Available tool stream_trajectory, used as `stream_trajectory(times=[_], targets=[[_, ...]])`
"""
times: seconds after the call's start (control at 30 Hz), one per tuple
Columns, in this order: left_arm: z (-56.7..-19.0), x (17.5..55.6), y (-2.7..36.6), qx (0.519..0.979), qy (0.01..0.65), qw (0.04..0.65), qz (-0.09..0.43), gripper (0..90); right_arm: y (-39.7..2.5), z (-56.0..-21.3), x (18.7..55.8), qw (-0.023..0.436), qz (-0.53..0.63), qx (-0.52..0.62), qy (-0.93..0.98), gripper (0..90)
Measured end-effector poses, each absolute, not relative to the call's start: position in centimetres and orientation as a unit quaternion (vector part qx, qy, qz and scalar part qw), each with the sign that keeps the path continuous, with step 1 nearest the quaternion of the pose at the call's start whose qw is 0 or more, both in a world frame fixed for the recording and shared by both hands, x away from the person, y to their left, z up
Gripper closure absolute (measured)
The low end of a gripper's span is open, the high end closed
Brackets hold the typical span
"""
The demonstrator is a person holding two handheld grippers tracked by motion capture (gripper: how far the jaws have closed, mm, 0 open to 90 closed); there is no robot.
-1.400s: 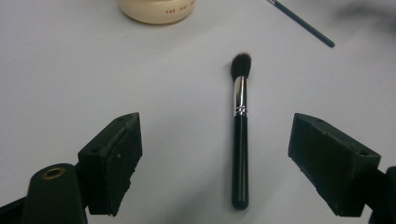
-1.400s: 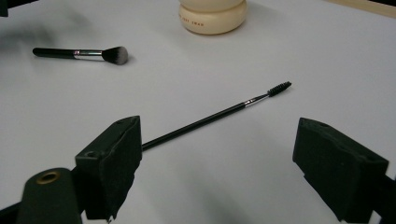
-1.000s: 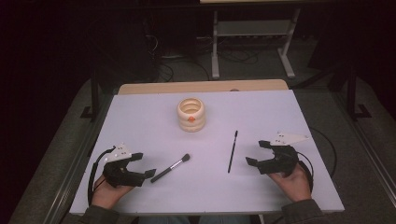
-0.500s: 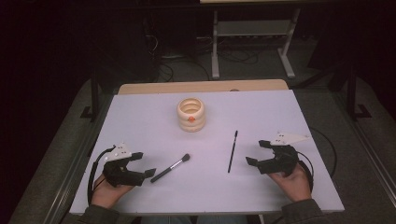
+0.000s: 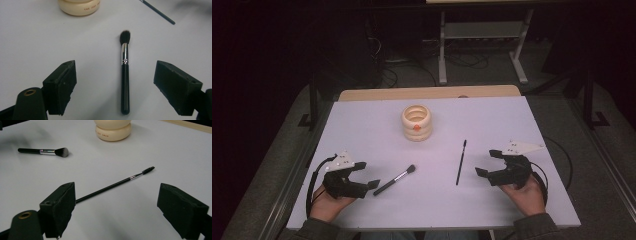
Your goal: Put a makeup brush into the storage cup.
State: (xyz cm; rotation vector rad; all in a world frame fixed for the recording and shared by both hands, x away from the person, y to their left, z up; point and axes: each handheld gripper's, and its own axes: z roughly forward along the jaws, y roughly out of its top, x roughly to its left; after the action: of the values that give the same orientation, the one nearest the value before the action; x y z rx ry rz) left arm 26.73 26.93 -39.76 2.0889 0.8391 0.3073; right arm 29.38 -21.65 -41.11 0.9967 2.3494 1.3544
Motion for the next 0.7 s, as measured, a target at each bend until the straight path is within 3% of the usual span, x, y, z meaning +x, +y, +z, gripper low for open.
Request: stream_trajectory(times=[0.7], targets=[[-37.9,29.0,24.2,0.869,0.290,0.387,0.105,25.2,-21.8,-41.0,29.5,0.126,0.472,0.343,0.803,13.9]])
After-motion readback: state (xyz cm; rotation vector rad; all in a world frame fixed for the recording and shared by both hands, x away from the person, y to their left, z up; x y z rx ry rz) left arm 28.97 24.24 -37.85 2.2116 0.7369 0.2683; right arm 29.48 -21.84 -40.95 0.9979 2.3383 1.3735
